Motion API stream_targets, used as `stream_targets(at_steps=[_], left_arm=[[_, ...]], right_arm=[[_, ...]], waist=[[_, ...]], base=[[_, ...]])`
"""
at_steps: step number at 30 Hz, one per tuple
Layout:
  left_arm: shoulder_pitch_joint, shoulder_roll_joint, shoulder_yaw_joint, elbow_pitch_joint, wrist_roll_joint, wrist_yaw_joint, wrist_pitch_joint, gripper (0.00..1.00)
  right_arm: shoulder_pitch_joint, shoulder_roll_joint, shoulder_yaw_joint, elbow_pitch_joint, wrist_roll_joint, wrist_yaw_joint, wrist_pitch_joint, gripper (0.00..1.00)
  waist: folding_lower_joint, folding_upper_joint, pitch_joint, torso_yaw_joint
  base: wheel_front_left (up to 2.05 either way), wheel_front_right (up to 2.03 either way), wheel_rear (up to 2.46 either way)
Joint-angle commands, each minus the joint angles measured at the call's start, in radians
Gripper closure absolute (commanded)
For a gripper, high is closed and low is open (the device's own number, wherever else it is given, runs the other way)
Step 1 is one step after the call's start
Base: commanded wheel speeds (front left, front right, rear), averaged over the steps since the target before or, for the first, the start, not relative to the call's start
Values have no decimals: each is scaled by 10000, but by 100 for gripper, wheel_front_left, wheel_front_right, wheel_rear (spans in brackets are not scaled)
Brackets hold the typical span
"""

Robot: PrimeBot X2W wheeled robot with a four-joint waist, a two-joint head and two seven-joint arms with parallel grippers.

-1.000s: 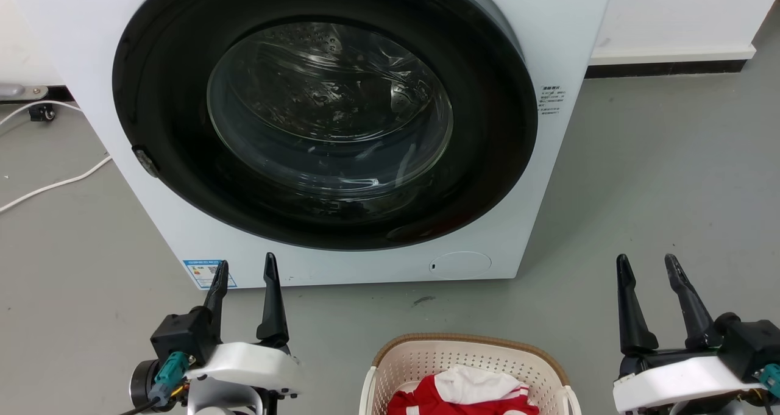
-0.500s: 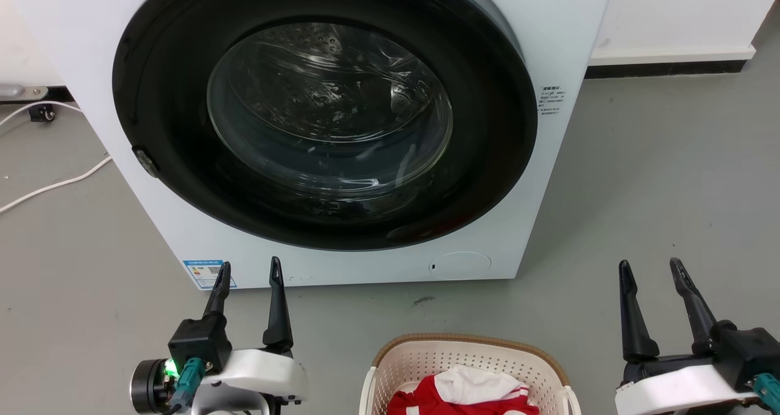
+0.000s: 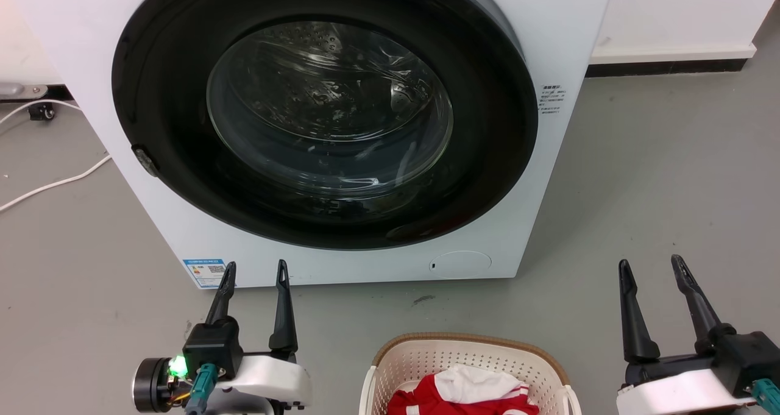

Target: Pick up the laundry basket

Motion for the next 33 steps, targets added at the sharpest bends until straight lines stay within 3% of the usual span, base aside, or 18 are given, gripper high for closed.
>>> stream_targets(at_steps=[1, 25, 33], left_arm=[[113, 25, -35, 10, 184, 46, -69, 0], [160, 25, 43, 1, 116, 3, -91, 0], [-163, 22, -140, 346, 134, -247, -91, 0]], right_arm=[[130, -46, -30, -67, -132, -3, -69, 0], [179, -44, -109, 93, 485, -3, -95, 0], [-91, -44, -301, 515, 241, -3, -90, 0]], waist=[[0, 0, -2, -3], [0, 0, 21, -38], [0, 0, 282, -65]], base=[[0, 0, 0], [0, 0, 0], [0, 0, 0]])
